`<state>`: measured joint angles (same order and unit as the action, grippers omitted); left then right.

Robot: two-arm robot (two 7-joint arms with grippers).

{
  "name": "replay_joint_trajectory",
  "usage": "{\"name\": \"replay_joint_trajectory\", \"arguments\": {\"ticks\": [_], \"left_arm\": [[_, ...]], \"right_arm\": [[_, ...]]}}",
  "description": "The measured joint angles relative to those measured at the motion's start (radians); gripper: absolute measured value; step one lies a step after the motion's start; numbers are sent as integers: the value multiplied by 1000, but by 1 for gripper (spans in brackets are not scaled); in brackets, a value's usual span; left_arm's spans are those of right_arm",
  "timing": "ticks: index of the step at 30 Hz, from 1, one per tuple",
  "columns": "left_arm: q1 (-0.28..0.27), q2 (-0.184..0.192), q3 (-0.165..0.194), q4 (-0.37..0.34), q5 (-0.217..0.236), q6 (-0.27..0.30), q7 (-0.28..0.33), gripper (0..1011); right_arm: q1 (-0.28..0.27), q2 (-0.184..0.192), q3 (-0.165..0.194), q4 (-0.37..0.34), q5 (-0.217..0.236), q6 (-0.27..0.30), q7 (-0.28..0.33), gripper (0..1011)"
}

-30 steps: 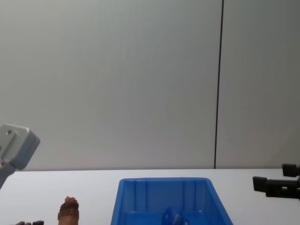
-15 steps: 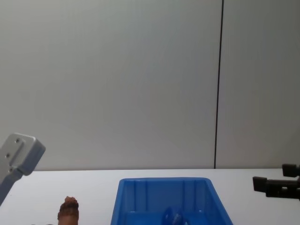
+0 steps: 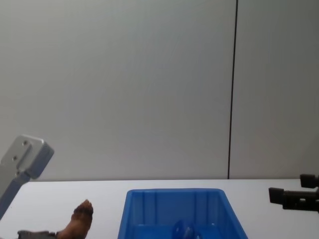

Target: Pick up the two dolls from the table and place them into the box.

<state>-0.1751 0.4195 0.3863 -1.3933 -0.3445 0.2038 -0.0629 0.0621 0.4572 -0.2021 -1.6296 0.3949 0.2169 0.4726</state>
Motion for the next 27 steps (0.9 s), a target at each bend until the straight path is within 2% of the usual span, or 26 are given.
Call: {"name": "replay_joint_trajectory", "arguments": {"ticks": [14, 19, 27], "left_arm": [[-17, 2, -11, -89, 46, -29, -24, 323], [-38, -13, -9, -118, 64, -48, -66, 322], [-72, -49, 8, -123, 80, -73, -136, 341]], "right_arm": [[0, 0, 0, 0, 0, 0, 0, 1001], [0, 0, 0, 0, 0, 0, 0, 1001], [0, 0, 0, 0, 0, 0, 0, 1001]]}}
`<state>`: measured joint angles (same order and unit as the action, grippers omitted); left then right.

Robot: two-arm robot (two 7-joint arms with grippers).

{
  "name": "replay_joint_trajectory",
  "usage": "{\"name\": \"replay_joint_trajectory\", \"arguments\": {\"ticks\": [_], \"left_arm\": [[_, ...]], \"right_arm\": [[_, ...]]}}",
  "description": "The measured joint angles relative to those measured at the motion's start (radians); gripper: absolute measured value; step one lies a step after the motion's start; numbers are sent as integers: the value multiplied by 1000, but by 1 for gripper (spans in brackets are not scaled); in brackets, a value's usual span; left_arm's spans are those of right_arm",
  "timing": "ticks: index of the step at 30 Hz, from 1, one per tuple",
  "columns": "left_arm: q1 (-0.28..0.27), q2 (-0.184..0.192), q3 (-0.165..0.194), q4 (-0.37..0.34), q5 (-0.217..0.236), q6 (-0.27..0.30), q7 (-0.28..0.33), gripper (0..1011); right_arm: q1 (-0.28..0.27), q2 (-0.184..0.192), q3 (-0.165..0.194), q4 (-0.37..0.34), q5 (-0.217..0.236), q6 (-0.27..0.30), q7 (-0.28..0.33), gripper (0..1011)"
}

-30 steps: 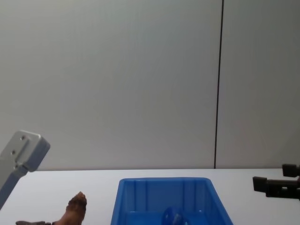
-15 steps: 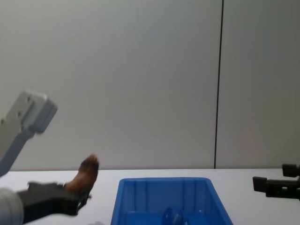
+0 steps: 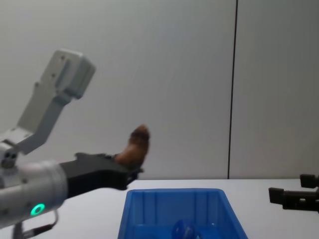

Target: Pick up the two dolls from the table and place them into the box.

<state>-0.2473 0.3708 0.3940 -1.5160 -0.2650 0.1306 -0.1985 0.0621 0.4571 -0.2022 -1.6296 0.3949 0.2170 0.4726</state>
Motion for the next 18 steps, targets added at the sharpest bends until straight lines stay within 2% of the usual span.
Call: {"name": "replay_joint_trajectory", "arguments": {"ticks": [2, 3, 6, 7, 10, 14, 15, 18], "left_arm": [[-9, -12, 7, 5, 3, -5, -18, 365], [-12, -17, 9, 7, 3, -7, -24, 425], [-22, -32, 18, 16, 4, -12, -44, 485], [-24, -35, 20, 18, 4, -14, -50, 544], [-32, -49, 28, 25, 6, -23, -66, 628], [-36, -56, 31, 28, 9, -35, -75, 743], [-37, -57, 32, 29, 12, -42, -77, 800], [-39, -59, 32, 29, 16, -54, -79, 854]], "right_arm": [[0, 0, 0, 0, 0, 0, 0, 1001], [0, 0, 0, 0, 0, 0, 0, 1001], [0, 0, 0, 0, 0, 0, 0, 1001], [0, 0, 0, 0, 0, 0, 0, 1001], [0, 0, 0, 0, 0, 0, 0, 1001], [0, 0, 0, 0, 0, 0, 0, 1001], [0, 0, 0, 0, 0, 0, 0, 1001], [0, 0, 0, 0, 0, 0, 0, 1001]]}}
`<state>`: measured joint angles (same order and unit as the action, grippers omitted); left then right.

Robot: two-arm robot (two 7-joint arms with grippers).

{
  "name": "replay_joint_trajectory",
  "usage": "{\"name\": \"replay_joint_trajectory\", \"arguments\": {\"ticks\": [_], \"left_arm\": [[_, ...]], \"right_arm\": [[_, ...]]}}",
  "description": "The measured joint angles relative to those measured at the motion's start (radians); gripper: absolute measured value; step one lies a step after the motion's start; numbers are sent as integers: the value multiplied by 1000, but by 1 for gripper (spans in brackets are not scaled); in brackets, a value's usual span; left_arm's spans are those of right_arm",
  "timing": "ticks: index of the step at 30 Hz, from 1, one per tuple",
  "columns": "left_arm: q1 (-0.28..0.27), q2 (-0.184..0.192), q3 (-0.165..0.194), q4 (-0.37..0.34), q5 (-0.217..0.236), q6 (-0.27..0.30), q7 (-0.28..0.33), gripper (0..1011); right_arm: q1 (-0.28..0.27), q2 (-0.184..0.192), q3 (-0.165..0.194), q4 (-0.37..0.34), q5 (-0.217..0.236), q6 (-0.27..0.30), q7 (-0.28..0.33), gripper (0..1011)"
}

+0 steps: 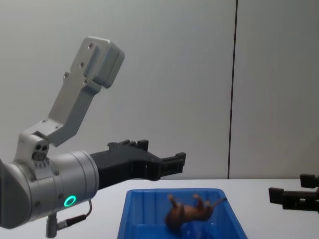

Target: Pick up the two dolls from the table and place them into the box.

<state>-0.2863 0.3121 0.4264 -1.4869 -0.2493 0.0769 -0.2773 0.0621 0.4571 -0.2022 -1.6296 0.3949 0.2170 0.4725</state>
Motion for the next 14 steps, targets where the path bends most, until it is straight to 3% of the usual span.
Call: {"name": "replay_joint_trajectory", "arguments": {"ticks": [4, 14], "left_arm": [[-2, -1, -1, -3, 6, -19, 0, 982], [-4, -1, -3, -9, 14, -41, 0, 1001]], "right_arm": [[0, 0, 0, 0, 0, 0, 0, 1001], [0, 0, 0, 0, 0, 0, 0, 1001]]}}
